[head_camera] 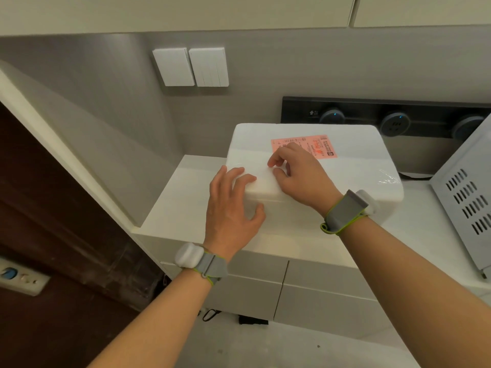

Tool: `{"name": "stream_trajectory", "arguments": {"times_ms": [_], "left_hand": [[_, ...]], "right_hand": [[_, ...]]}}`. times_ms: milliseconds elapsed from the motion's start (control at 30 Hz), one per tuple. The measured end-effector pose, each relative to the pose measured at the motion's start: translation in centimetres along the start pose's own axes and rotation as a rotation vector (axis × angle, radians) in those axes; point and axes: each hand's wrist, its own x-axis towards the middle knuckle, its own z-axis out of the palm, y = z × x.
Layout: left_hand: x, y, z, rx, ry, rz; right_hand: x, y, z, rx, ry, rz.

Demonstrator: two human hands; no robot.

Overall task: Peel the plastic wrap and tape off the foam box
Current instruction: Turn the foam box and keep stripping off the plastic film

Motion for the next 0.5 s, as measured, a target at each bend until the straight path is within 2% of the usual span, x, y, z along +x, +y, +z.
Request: {"name": "stream_trajectory", "arguments": {"times_ms": [500], "left_hand": [[0.30,-0.38,0.25,0.002,-0.015,0.008]], "right_hand": [[0.38,0.19,0.07,-0.012,-0.015,0.012]]}}
